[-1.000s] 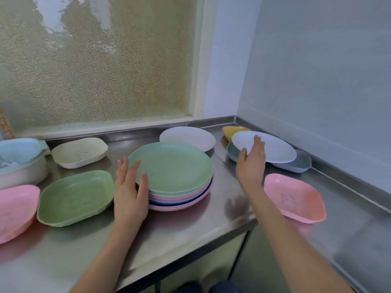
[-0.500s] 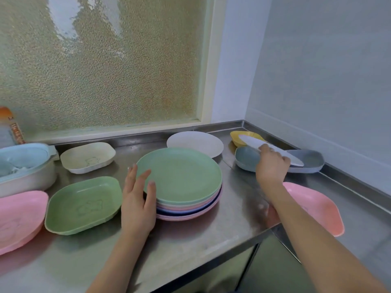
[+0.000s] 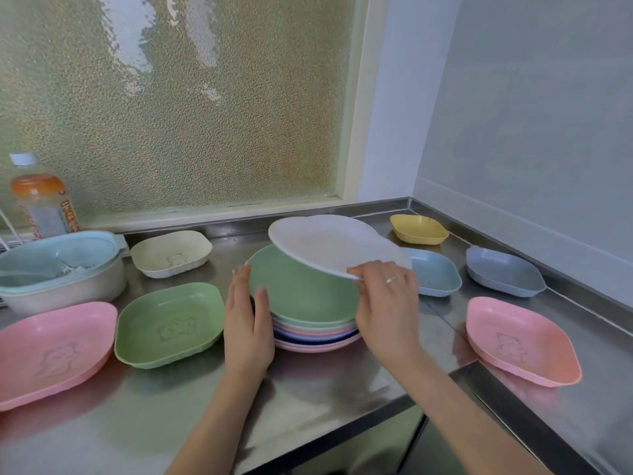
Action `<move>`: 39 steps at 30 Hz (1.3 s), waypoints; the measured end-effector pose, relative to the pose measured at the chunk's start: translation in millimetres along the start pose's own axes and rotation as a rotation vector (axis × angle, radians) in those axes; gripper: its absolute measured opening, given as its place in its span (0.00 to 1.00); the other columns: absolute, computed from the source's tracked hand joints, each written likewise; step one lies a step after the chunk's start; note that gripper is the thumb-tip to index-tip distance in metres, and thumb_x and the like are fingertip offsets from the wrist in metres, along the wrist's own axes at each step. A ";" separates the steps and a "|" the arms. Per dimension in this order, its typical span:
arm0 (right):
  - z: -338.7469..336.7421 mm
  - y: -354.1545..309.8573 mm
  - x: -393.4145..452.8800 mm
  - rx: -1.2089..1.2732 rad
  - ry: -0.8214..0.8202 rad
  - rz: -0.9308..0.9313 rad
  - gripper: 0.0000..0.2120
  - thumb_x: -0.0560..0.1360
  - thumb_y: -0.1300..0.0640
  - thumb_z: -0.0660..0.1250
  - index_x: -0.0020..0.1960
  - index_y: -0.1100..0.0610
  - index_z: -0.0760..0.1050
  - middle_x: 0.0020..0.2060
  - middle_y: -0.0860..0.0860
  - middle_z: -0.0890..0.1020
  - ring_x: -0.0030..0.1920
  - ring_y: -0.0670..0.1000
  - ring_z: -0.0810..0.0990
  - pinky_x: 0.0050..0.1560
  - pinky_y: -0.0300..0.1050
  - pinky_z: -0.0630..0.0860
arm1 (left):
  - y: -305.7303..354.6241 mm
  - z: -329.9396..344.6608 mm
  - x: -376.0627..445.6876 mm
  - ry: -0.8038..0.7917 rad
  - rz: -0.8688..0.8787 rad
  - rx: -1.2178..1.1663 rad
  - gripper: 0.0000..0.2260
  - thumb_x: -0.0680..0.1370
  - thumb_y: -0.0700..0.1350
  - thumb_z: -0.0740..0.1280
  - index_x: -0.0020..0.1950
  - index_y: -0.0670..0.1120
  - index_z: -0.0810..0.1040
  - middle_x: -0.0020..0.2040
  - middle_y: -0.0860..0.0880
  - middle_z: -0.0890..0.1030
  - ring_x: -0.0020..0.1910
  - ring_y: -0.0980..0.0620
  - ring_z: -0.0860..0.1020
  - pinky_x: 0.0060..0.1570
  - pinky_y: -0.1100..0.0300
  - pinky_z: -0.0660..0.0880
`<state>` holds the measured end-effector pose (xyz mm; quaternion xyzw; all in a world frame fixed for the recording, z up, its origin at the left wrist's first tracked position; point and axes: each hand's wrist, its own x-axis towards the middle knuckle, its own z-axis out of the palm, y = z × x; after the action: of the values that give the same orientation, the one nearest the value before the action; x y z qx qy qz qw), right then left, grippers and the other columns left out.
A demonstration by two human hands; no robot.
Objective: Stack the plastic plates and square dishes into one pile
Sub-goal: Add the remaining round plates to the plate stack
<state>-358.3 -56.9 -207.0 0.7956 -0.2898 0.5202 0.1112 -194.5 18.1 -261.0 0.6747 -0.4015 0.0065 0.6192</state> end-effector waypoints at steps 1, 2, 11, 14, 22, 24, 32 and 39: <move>0.5 -4.1 -4.6 0.006 -0.024 -0.020 0.14 0.64 0.75 0.64 0.43 0.59 0.77 0.35 0.52 0.80 0.36 0.57 0.77 0.42 0.46 0.62 | -0.1 -0.3 0.0 0.001 -0.002 -0.016 0.25 0.79 0.52 0.51 0.74 0.44 0.62 0.74 0.46 0.64 0.74 0.50 0.60 0.70 0.60 0.55; 0.9 -7.0 -8.6 0.008 -0.049 -0.036 0.14 0.65 0.74 0.61 0.43 0.59 0.77 0.36 0.52 0.80 0.36 0.57 0.77 0.42 0.47 0.63 | -0.2 -0.4 0.0 0.005 -0.001 -0.030 0.25 0.79 0.52 0.51 0.75 0.44 0.61 0.74 0.47 0.64 0.74 0.51 0.60 0.70 0.60 0.56; -4.9 -6.7 -20.8 0.286 -0.492 -0.051 0.12 0.71 0.69 0.65 0.51 0.57 0.79 0.46 0.52 0.82 0.48 0.55 0.79 0.49 0.50 0.72 | -0.5 -0.1 -0.3 0.008 0.066 -0.035 0.21 0.80 0.49 0.50 0.70 0.44 0.69 0.72 0.46 0.68 0.73 0.50 0.62 0.70 0.64 0.55; -5.7 -0.7 -18.1 0.345 -0.587 -0.039 0.07 0.76 0.61 0.64 0.53 0.55 0.78 0.49 0.49 0.82 0.52 0.51 0.77 0.54 0.47 0.71 | 0.4 -0.9 0.3 0.002 0.066 -0.034 0.16 0.80 0.48 0.51 0.58 0.43 0.74 0.67 0.43 0.72 0.72 0.47 0.64 0.69 0.55 0.61; -4.2 9.2 -17.0 0.473 -0.736 0.046 0.11 0.79 0.50 0.57 0.55 0.46 0.77 0.51 0.38 0.80 0.54 0.37 0.74 0.55 0.29 0.68 | 3.0 -0.8 0.0 -0.019 0.028 0.016 0.05 0.78 0.53 0.53 0.44 0.55 0.63 0.56 0.33 0.74 0.59 0.30 0.70 0.53 0.44 0.70; -0.8 12.5 -4.8 0.555 -0.683 0.145 0.10 0.79 0.48 0.57 0.52 0.43 0.78 0.48 0.35 0.80 0.51 0.36 0.76 0.51 0.25 0.68 | 3.6 0.2 -1.0 -0.023 0.006 0.039 0.03 0.78 0.53 0.54 0.45 0.57 0.63 0.61 0.32 0.73 0.64 0.32 0.69 0.55 0.48 0.70; 60.2 103.8 66.2 0.280 -0.436 0.441 0.10 0.76 0.67 0.59 0.51 0.58 0.77 0.49 0.54 0.83 0.48 0.53 0.79 0.48 0.39 0.72 | 1.7 0.8 -1.0 0.086 0.048 0.012 0.19 0.76 0.47 0.59 0.66 0.48 0.63 0.73 0.54 0.61 0.70 0.44 0.65 0.59 0.58 0.67; 102.4 130.4 76.3 -0.137 -0.975 0.134 0.22 0.78 0.54 0.62 0.71 0.48 0.65 0.70 0.50 0.70 0.67 0.54 0.71 0.61 0.49 0.70 | 0.0 1.5 -1.6 0.055 0.052 0.022 0.17 0.77 0.47 0.58 0.65 0.54 0.62 0.75 0.46 0.62 0.62 0.35 0.72 0.55 0.50 0.70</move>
<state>-333.2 -237.5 -199.6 0.9167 -0.3923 0.0731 -0.0190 -196.3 17.7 -262.2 0.6704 -0.4016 0.0458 0.6222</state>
